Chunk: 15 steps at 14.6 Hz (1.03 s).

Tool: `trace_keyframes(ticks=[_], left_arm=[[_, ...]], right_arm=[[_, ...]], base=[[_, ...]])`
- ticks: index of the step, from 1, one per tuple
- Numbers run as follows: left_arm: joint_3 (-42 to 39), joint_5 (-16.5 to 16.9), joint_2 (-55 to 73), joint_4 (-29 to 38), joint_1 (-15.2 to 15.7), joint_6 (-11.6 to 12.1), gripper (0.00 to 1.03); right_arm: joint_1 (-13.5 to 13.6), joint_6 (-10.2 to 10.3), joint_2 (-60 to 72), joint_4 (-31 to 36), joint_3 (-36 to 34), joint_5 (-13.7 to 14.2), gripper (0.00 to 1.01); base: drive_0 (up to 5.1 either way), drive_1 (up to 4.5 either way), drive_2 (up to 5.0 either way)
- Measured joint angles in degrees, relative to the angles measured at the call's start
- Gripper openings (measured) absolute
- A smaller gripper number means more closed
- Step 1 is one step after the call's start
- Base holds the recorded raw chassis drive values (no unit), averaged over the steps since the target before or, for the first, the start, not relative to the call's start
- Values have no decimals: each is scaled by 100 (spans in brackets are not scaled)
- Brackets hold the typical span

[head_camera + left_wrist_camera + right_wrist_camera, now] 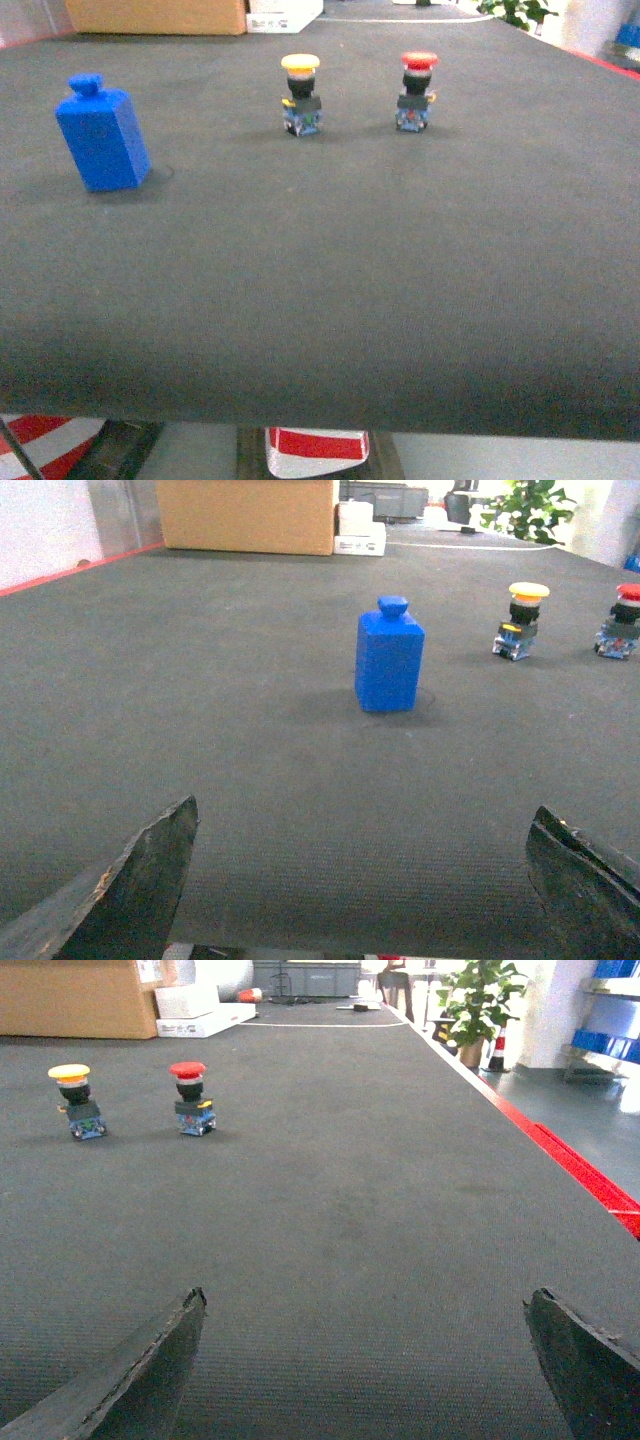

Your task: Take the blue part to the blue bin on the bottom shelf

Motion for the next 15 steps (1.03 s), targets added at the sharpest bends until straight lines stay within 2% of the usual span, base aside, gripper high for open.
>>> trace_keyframes(ticks=[14, 15], left_arm=[[2, 4, 0, 0, 0, 37, 98], [52, -103, 57, -236, -50, -4, 98]], right_arm=[[0, 2, 0, -7, 0, 0, 98], [0, 2, 0, -7, 0, 0, 98]], base=[[0, 0, 0], [0, 0, 0]])
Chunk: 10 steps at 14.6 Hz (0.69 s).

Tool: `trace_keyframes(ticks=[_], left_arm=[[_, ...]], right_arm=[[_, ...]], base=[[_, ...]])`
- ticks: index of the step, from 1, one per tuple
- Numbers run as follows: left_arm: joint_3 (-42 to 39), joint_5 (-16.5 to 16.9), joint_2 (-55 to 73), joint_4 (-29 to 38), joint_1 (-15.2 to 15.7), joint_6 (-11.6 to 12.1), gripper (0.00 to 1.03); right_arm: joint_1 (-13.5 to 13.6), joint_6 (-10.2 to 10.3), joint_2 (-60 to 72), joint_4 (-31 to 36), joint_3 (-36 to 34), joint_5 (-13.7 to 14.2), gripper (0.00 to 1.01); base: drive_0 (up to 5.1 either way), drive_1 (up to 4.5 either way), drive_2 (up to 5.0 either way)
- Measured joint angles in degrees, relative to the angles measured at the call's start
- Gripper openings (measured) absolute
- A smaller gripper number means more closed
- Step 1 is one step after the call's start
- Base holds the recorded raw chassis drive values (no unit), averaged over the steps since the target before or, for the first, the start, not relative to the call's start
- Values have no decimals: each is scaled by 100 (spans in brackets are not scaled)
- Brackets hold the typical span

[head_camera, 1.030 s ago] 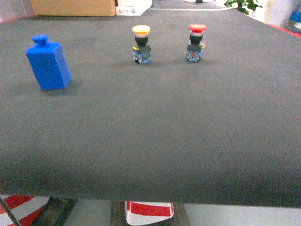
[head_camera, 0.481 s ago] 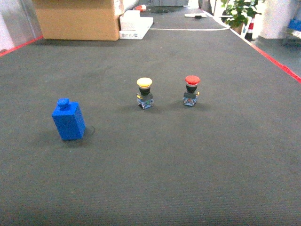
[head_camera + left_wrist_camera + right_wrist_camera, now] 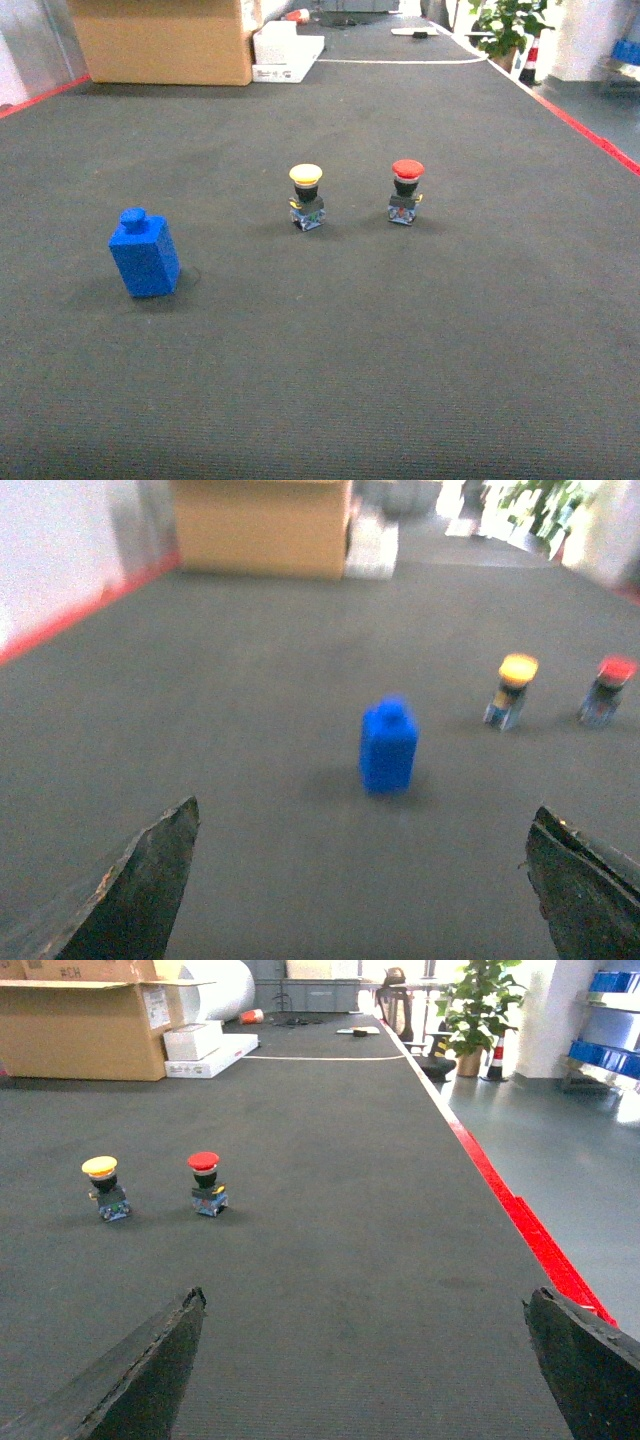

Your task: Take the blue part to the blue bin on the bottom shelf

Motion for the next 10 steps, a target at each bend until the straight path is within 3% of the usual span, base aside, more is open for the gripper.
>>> trace_keyframes(ticks=[1, 2, 3, 5, 7, 10], left_arm=[[238, -667, 767, -181, -437, -170, 98], [380, -942, 1886, 688, -850, -177, 98], [549, -922, 2988, 1685, -1088, -164, 98], [1276, -732, 5340, 3534, -1108, -109, 98], [1961, -640, 7453, 4822, -1045, -111, 98], [2708, -616, 9600, 5471, -975, -269, 98]], right_arm=[[0, 7, 0, -2, 0, 4, 98], [0, 0, 0, 2, 0, -4, 98], [0, 0, 0, -2, 0, -2, 98], [0, 0, 0, 2, 0, -2, 98], [0, 0, 0, 2, 0, 0, 98], [0, 0, 0, 0, 0, 0, 98]], base=[[0, 0, 0], [0, 0, 0], [0, 0, 0], [0, 0, 0], [0, 0, 0], [0, 0, 0]])
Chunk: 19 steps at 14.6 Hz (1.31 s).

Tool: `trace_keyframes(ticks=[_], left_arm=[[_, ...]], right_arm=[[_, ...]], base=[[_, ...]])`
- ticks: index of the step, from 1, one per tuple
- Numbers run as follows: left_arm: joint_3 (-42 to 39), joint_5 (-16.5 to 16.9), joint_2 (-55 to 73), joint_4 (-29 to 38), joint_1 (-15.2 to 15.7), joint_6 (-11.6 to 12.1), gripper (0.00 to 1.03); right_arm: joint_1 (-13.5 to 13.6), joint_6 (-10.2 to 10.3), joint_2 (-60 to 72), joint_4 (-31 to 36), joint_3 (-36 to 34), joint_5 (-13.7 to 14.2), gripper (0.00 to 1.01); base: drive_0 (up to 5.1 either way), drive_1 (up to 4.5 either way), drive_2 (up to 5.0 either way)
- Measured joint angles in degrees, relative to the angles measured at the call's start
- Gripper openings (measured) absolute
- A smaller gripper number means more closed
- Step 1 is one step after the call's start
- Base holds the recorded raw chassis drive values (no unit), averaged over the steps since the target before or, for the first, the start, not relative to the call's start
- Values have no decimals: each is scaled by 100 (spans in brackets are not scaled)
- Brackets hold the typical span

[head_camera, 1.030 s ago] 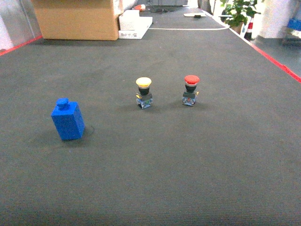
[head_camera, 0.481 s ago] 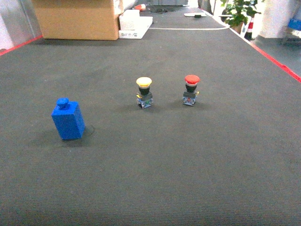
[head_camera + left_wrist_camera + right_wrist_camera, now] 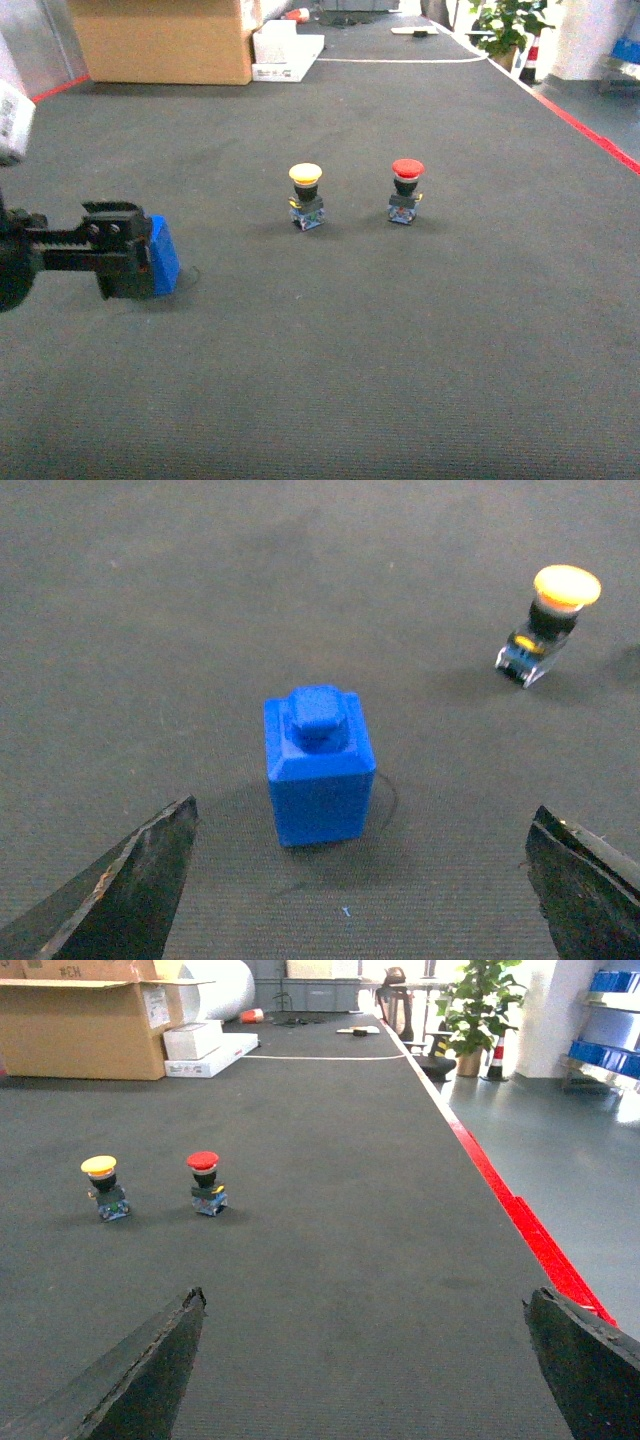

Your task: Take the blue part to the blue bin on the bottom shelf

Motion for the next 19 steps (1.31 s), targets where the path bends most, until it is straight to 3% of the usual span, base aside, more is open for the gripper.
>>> trace_keyframes(ticks=[11, 12, 14, 15, 19], left_arm=[[2308, -13, 2813, 149, 282, -365, 98], [2490, -70, 2990, 101, 317, -407, 94], [2612, -83, 3250, 127, 328, -385, 69], [2645, -85, 3270, 212, 319, -315, 47], [2223, -151, 2977, 511, 328, -293, 44]], right_arm=[[0, 0, 0, 0, 0, 0, 98], [0, 0, 0, 0, 0, 0, 98], [0, 0, 0, 2, 0, 0, 98], [0, 0, 0, 0, 0, -2, 98], [0, 0, 0, 0, 0, -2, 98]], base=[[0, 0, 0], [0, 0, 0], [0, 0, 0], [0, 0, 0], [0, 0, 0]])
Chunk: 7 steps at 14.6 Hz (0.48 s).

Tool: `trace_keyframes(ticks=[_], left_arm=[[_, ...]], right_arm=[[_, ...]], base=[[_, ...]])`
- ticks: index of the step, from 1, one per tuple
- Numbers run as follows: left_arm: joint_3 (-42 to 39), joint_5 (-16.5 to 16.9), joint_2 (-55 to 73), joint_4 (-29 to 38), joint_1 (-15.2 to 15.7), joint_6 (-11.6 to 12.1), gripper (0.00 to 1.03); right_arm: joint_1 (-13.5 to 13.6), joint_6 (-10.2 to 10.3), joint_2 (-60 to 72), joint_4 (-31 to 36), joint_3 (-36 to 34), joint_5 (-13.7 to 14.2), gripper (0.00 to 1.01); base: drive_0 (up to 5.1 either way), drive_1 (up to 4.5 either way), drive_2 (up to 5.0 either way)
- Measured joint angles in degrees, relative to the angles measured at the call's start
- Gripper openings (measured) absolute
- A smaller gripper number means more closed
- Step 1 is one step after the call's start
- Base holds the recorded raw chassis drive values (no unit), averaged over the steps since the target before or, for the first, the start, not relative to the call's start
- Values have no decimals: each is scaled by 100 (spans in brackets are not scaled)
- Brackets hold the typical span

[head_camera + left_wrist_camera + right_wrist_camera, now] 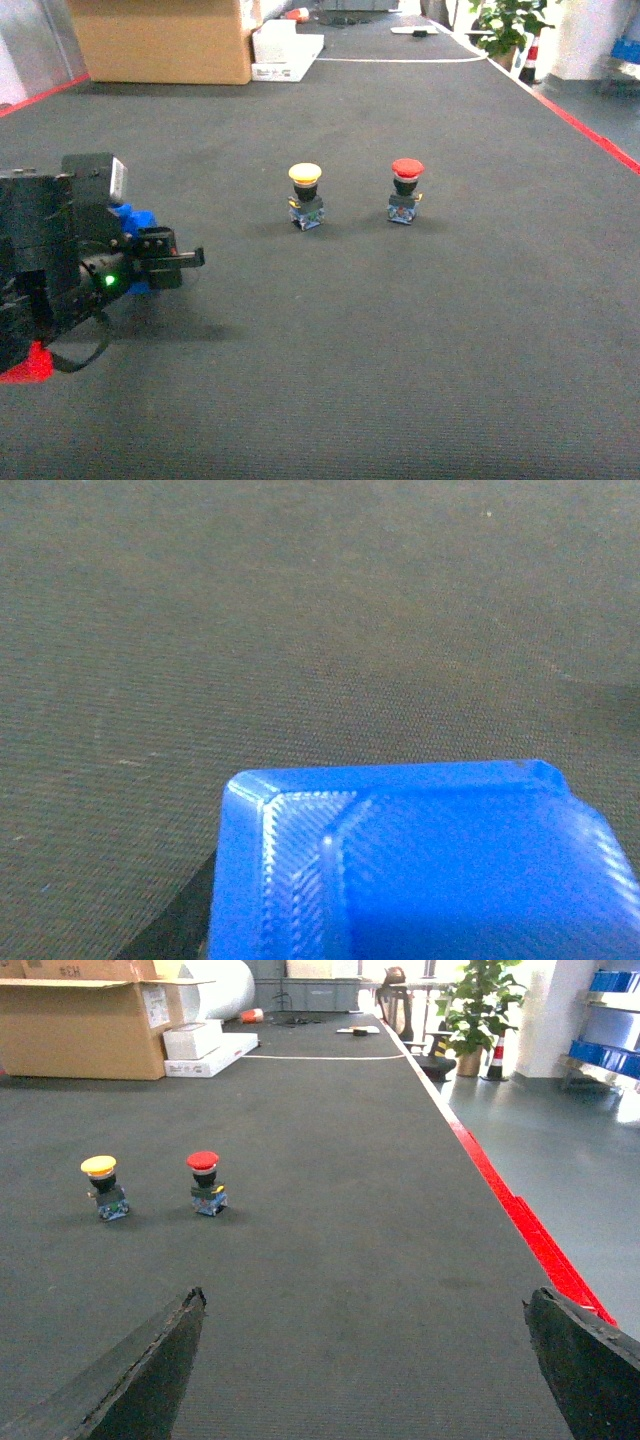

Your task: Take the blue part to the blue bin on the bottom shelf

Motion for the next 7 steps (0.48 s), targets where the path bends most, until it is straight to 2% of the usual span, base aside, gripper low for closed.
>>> trace_keyframes(ticks=[1, 2, 3, 4, 6, 7], left_arm=[[-437, -103, -332, 369, -26, 59, 44], [-1082, -168, -894, 990, -79, 341, 44], [-1569, -173, -1467, 1056, -138, 435, 44], [-2249, -227, -2404, 730, -256, 494, 44], [-3362, -468, -4581, -673, -498, 444, 44], [-3703, -754, -5862, -1499, -649, 417, 44]], right_arm=[[0, 0, 0, 2, 0, 2, 98], [0, 0, 0, 0, 0, 0, 98], [0, 0, 0, 0, 0, 2, 98], [0, 0, 0, 0, 0, 0, 98], [0, 0, 0, 0, 0, 2, 98], [0, 0, 0, 0, 0, 2, 98]], base=[[0, 0, 0], [0, 0, 0], [0, 0, 0], [0, 0, 0], [0, 0, 0], [0, 0, 0]])
